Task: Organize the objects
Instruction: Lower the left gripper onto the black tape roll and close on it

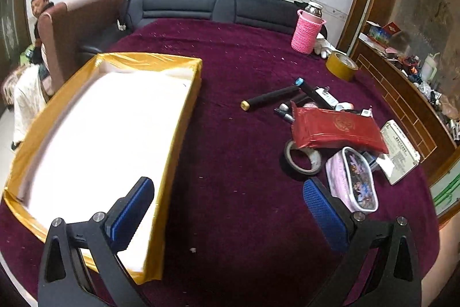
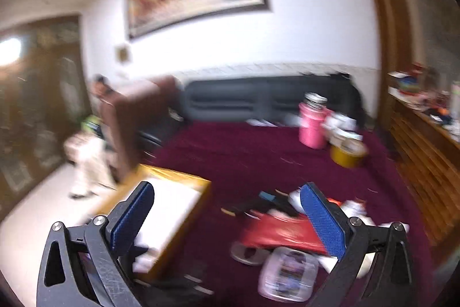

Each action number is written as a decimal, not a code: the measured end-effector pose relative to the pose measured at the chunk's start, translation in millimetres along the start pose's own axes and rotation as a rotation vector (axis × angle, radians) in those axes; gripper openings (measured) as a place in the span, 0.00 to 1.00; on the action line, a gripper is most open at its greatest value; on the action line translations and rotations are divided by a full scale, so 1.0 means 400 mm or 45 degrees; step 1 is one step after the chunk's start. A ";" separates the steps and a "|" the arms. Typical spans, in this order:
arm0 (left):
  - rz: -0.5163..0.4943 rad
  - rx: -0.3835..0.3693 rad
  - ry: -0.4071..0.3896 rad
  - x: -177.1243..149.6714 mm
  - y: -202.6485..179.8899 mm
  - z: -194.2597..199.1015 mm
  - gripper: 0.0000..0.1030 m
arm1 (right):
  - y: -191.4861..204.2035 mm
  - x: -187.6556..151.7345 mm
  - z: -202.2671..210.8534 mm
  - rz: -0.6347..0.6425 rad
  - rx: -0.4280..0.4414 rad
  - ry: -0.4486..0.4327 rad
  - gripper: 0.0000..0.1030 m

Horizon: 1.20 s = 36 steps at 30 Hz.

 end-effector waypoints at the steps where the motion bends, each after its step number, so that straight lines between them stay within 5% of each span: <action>1: 0.001 0.008 -0.001 0.000 0.003 0.001 1.00 | 0.033 0.006 -0.043 -0.002 0.060 0.125 1.00; 3: 0.020 -0.004 0.001 -0.002 0.008 0.004 1.00 | 0.080 0.016 -0.102 -0.007 0.188 0.304 0.99; 5: 0.033 -0.026 -0.016 -0.007 0.013 0.015 1.00 | 0.071 0.026 -0.104 -0.084 0.229 0.331 0.98; 7: 0.015 -0.025 -0.020 -0.009 0.013 0.021 1.00 | 0.012 0.028 -0.059 -0.163 0.249 0.215 0.99; 9: -0.010 -0.020 -0.023 -0.002 0.009 0.020 1.00 | -0.043 0.007 -0.018 -0.176 0.136 0.060 1.00; 11: -0.023 -0.018 -0.013 0.011 0.003 0.009 1.00 | -0.117 -0.037 -0.021 -0.194 0.012 0.028 1.00; 14: -0.040 -0.053 0.016 0.027 -0.025 -0.027 1.00 | -0.217 -0.121 -0.090 -0.249 -0.169 0.238 1.00; 18: -0.128 -0.007 0.077 0.031 -0.064 -0.090 1.00 | -0.312 -0.229 -0.152 -0.378 -0.160 0.410 1.00; 27: -0.197 0.009 0.202 0.049 -0.101 -0.206 0.94 | -0.396 -0.336 -0.189 -0.539 -0.102 0.495 1.00; 36: -0.241 -0.091 0.320 0.054 -0.151 -0.292 0.54 | -0.431 -0.341 -0.194 -0.539 -0.077 0.484 1.00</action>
Point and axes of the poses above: each gripper's, at about its wrist camera, not at the fingertips, and z roughly against the way its jaws point, y to its left, x to its top, the point moved 3 cm from there along -z, roughly the way its jaws point, and after that the axes turned 8 degrees about -x, right-handed, at the moved point
